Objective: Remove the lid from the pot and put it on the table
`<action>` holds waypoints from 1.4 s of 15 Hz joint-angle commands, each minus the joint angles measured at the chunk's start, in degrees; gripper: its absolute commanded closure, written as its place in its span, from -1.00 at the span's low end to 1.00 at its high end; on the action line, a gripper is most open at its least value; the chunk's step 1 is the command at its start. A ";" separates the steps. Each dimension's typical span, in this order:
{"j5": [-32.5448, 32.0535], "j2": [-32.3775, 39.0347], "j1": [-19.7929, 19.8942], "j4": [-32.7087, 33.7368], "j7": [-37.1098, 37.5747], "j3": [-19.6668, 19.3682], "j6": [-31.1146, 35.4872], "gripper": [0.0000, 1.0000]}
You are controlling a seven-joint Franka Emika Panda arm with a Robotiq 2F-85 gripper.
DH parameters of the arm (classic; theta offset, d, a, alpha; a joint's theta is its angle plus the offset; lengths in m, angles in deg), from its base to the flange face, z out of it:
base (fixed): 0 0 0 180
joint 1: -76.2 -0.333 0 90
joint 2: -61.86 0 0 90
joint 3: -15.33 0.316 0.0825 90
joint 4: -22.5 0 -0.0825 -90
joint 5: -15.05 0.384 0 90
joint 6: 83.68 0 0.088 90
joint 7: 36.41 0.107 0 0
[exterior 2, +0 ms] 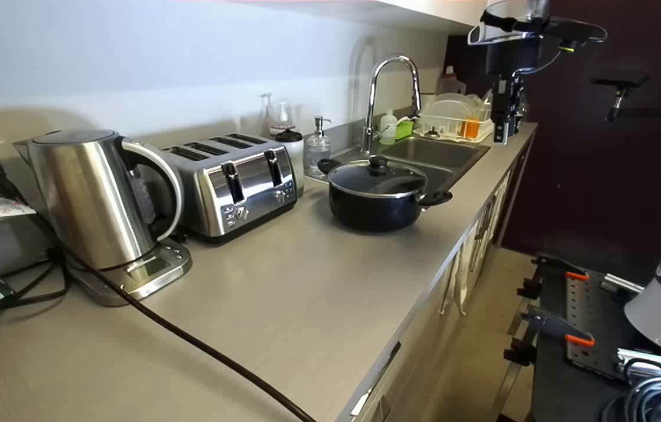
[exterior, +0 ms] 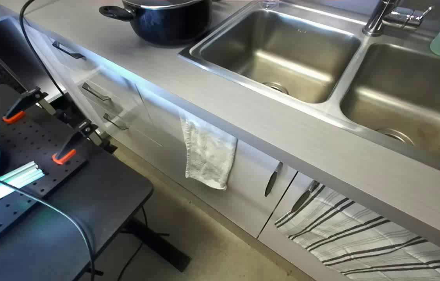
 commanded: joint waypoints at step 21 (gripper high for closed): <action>0.56 13.44 -0.94 6.55 0.20 0.55 12.64 -1.00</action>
